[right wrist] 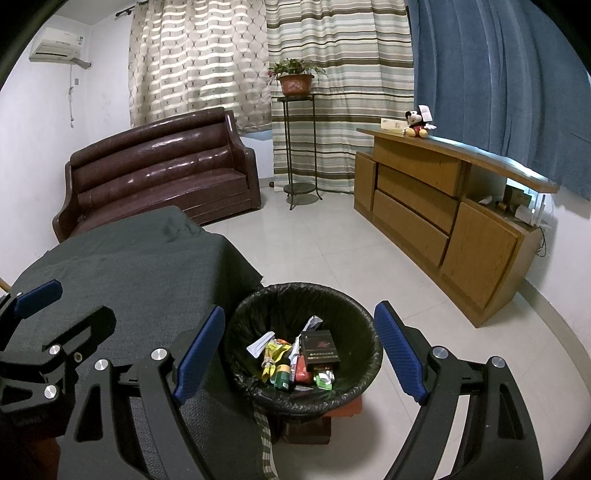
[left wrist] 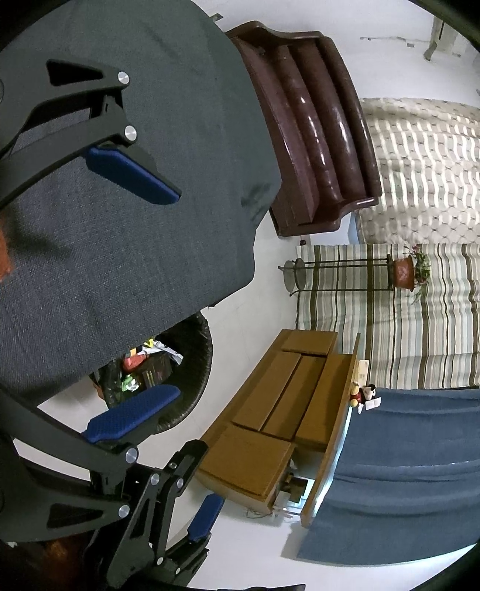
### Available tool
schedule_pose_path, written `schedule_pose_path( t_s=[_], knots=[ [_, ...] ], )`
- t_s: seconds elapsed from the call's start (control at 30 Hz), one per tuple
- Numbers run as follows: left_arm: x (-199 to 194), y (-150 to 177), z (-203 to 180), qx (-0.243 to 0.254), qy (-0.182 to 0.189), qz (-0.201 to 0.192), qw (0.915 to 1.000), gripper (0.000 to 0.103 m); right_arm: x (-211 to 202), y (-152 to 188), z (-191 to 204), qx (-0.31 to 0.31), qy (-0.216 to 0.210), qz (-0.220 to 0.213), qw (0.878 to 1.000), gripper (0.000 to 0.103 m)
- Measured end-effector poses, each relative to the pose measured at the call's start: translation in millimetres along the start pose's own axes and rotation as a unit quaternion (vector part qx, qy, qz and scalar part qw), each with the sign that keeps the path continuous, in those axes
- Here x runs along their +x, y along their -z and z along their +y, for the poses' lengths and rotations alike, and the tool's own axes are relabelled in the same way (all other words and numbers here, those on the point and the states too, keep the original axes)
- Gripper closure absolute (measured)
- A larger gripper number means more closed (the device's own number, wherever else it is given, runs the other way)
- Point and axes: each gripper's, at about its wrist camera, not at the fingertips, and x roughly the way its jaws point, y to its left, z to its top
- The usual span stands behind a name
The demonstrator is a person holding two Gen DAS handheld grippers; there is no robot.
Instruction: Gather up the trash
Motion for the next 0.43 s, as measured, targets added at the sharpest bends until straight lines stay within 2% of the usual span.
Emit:
schedule_pose_path(
  t_s=[0.43],
  knots=[
    [5.8,0.5,5.8,-0.015,-0.009,0.011,0.9998,0.007,-0.5,-1.0,0.5,0.0,0.0,0.0,1.0,0.022]
  ],
)
